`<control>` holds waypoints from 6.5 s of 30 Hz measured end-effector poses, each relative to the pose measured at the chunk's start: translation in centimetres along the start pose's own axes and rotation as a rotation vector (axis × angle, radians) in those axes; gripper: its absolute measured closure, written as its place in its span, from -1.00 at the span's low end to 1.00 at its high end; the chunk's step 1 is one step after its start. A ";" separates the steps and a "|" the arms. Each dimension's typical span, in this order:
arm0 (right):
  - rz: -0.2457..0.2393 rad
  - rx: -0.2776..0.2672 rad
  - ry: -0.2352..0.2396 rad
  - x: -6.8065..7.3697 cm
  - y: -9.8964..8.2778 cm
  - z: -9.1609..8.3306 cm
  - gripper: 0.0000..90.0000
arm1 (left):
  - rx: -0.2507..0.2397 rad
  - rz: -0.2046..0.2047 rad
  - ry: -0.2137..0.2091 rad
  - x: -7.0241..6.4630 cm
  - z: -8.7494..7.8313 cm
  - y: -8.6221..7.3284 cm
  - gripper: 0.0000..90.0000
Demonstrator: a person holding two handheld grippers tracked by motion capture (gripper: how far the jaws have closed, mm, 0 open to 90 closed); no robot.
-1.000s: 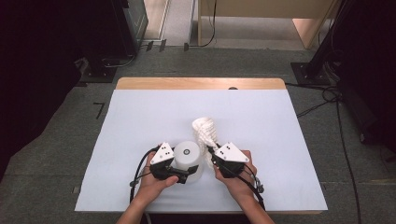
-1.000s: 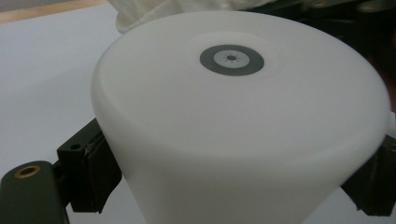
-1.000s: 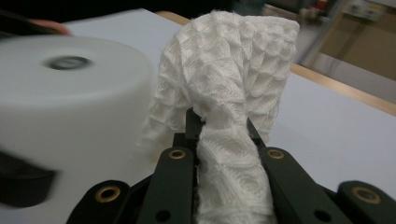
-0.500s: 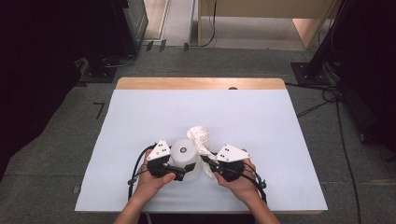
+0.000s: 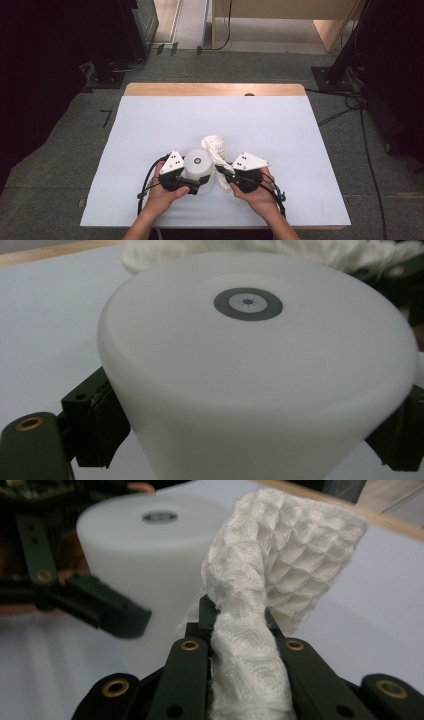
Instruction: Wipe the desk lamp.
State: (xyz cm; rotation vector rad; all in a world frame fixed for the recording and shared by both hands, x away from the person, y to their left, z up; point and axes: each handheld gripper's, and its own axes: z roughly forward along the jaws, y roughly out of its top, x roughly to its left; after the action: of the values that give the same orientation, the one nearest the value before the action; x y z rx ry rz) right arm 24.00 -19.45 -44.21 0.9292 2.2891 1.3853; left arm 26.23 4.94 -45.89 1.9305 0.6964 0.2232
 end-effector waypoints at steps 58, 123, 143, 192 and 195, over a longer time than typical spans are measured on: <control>0.179 0.067 -0.072 -3.1 -1.8 0.5 0.77 | -0.011 -0.016 0.356 -2.9 0.8 0.0 -0.92; 0.062 0.120 -0.002 0.5 0.0 0.9 0.76 | -0.038 -0.075 0.035 0.5 0.0 0.0 -0.81; 0.077 0.163 -0.003 -0.4 -1.1 1.6 0.76 | -0.035 0.054 0.119 -0.6 0.5 -0.2 -0.81; 0.035 0.095 -0.105 0.5 -0.7 1.2 0.77 | -0.046 -0.039 0.082 -0.1 0.9 -1.0 -0.82; 0.038 0.041 -0.077 0.7 -0.2 0.5 0.77 | -0.038 -0.043 0.071 0.1 0.8 -0.9 -0.82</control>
State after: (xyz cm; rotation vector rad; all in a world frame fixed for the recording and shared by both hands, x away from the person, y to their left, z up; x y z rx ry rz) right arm 23.72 -18.70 -44.55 1.0262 2.2618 1.2985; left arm 26.30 4.65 -47.05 1.8775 0.7741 0.2772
